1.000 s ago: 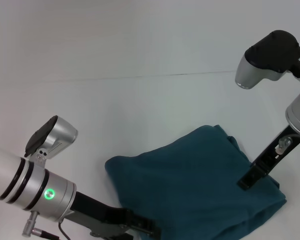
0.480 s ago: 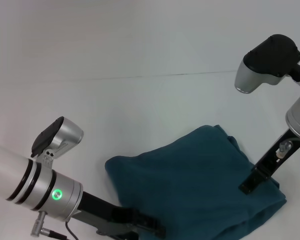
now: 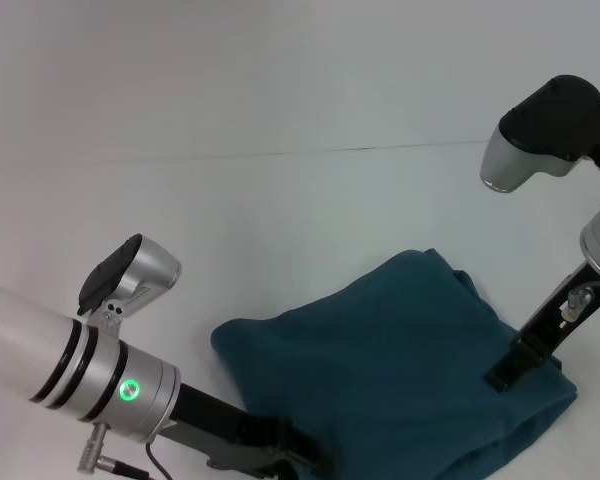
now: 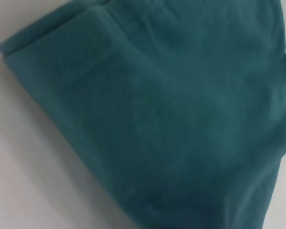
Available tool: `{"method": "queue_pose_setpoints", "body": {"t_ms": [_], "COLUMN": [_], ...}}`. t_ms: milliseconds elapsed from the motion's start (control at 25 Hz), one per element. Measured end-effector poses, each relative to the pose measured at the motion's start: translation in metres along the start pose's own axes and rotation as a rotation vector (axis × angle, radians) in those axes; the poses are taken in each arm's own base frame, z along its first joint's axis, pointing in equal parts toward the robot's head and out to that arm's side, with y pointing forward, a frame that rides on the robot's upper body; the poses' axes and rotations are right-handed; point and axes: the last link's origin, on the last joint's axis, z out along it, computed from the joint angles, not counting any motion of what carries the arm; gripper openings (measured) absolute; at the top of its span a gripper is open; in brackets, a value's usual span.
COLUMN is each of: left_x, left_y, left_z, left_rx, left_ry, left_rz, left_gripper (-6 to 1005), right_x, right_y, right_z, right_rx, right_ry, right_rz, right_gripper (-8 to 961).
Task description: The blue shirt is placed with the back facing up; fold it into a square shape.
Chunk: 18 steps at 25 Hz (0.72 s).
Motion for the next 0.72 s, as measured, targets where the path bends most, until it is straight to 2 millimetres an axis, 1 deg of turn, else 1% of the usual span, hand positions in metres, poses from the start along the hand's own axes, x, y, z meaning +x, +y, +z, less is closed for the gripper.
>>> {"method": "queue_pose_setpoints", "body": {"t_ms": [120,240,480,640,720], "left_x": [0.001,0.000,0.000,0.003,0.005], "left_y": [-0.001,-0.003,-0.003,-0.005,-0.009], "left_z": [0.001,0.003,0.004,-0.008,-0.017], "left_rx": [0.004,0.007,-0.004,-0.002,0.012], "left_ry": [0.008,0.012,0.011,0.031,0.036], "left_rz": [-0.009,-0.017,-0.005,0.016,0.030], "left_gripper": [588,338,222,144,132], "right_x": [0.001,0.002,0.002,0.002,0.002], "right_y": [0.000,-0.001,-0.001,-0.002,-0.003], "right_z": [0.001,0.001,0.001,-0.001,-0.002], "right_rx": [-0.001,-0.002,-0.002,-0.003,-0.015], "right_ry": [0.000,-0.001,-0.004,-0.018,-0.032], "right_rz": [0.001,0.004,0.002,0.002,0.000], "right_gripper": [799,799,800,800,800]}}
